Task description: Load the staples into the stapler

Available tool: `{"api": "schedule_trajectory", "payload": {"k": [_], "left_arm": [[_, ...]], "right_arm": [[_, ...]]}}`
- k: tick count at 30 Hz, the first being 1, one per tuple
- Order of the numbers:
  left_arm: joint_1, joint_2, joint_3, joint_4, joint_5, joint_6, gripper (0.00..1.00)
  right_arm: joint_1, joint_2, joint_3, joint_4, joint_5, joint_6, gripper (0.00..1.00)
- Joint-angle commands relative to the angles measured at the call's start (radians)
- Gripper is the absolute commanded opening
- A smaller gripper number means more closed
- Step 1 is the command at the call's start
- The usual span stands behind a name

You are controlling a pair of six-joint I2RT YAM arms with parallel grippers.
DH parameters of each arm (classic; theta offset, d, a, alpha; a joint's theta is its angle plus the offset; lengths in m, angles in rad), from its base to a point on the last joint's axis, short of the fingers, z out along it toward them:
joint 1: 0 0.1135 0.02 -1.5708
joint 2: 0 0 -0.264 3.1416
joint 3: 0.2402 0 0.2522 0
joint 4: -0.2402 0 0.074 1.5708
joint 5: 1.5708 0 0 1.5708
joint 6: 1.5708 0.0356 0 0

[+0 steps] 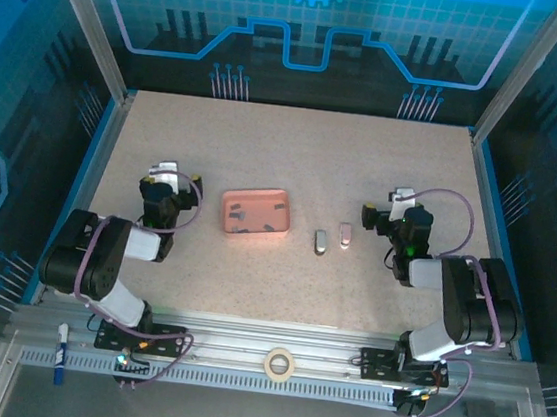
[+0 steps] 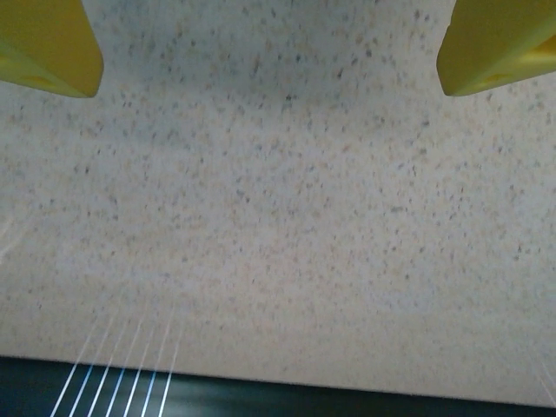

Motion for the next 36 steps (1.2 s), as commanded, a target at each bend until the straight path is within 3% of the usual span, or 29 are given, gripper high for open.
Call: {"api": "schedule_trajectory", "payload": {"k": [1,36], "left_arm": [[0.007,-0.004,0.012,-0.025,0.052,-0.026,0.99],[0.003,-0.003,0.011,-0.025,0.053,-0.020,0.99]], "right_arm": [[-0.017,0.000,0.009,0.017,-0.015,-0.018,1.00],[-0.028,-0.002,0.008,0.021,-0.035,-0.011,1.00]]}}
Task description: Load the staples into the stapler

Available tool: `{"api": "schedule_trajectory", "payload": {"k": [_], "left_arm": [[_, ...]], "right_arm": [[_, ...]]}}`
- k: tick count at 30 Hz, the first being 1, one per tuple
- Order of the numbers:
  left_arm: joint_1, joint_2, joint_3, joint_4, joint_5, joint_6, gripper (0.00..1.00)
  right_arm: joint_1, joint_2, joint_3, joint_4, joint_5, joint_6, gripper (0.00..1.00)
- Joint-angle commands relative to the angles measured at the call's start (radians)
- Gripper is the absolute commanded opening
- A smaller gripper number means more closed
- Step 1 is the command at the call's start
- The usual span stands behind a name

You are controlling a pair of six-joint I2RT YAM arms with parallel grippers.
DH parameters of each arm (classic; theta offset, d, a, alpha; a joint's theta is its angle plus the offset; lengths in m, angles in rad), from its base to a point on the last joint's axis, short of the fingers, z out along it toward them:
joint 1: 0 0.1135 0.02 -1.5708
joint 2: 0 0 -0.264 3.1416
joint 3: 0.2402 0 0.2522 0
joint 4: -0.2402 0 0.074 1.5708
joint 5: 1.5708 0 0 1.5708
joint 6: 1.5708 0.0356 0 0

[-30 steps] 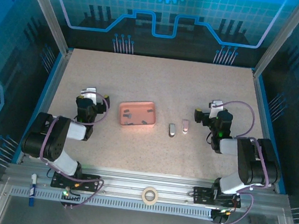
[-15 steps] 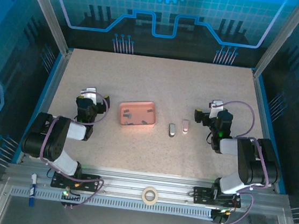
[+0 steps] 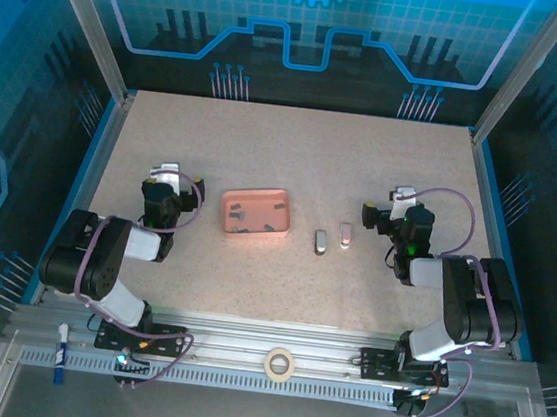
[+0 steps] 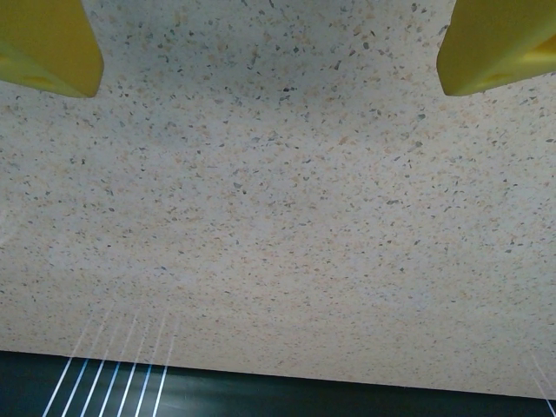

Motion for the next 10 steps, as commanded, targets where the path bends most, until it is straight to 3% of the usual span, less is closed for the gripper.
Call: {"api": "schedule_trajectory", "payload": {"k": [1,10], "left_arm": [[0.003,-0.003,0.011,-0.002,0.024,-0.006,0.99],[0.006,-0.003,0.014,-0.008,0.036,-0.004,0.99]], "right_arm": [[-0.016,-0.001,0.005,0.022,-0.008,-0.012,1.00],[-0.021,-0.002,0.004,0.023,-0.014,-0.010,1.00]]}}
